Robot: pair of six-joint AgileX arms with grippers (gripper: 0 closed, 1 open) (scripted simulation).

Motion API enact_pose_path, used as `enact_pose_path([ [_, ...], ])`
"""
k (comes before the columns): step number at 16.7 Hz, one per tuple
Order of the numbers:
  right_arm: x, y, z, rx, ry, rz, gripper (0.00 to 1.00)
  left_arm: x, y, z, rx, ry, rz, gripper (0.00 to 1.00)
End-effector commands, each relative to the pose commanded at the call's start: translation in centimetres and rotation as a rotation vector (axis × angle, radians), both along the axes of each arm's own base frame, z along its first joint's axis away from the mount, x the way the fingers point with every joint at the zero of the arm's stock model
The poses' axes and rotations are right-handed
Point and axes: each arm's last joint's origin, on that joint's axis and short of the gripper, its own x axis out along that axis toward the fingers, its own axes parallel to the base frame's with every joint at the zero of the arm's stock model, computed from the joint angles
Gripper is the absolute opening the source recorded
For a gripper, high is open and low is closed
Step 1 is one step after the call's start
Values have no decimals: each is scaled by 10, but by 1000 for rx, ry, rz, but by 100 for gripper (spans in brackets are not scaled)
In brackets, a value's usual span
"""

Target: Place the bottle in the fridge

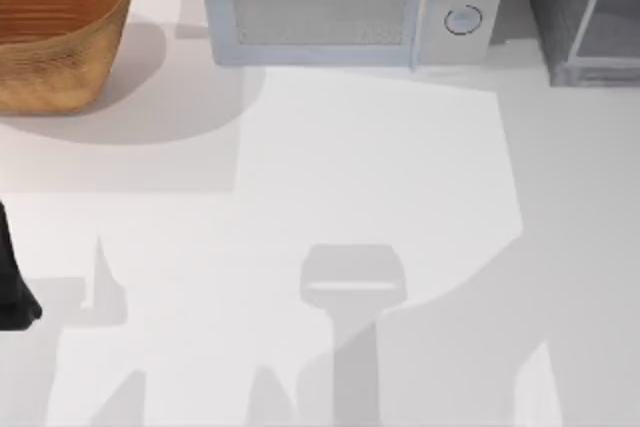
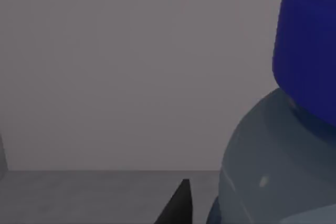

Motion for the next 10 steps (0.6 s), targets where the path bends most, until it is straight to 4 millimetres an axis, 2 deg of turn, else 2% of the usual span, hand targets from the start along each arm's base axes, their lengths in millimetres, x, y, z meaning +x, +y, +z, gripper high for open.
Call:
enact_pose_path([
  [4,0,0,0,0,0,0,98,0,0,0,0,0,0,100],
  [10,0,0,0,0,0,0,100,0,0,0,0,0,0,100],
])
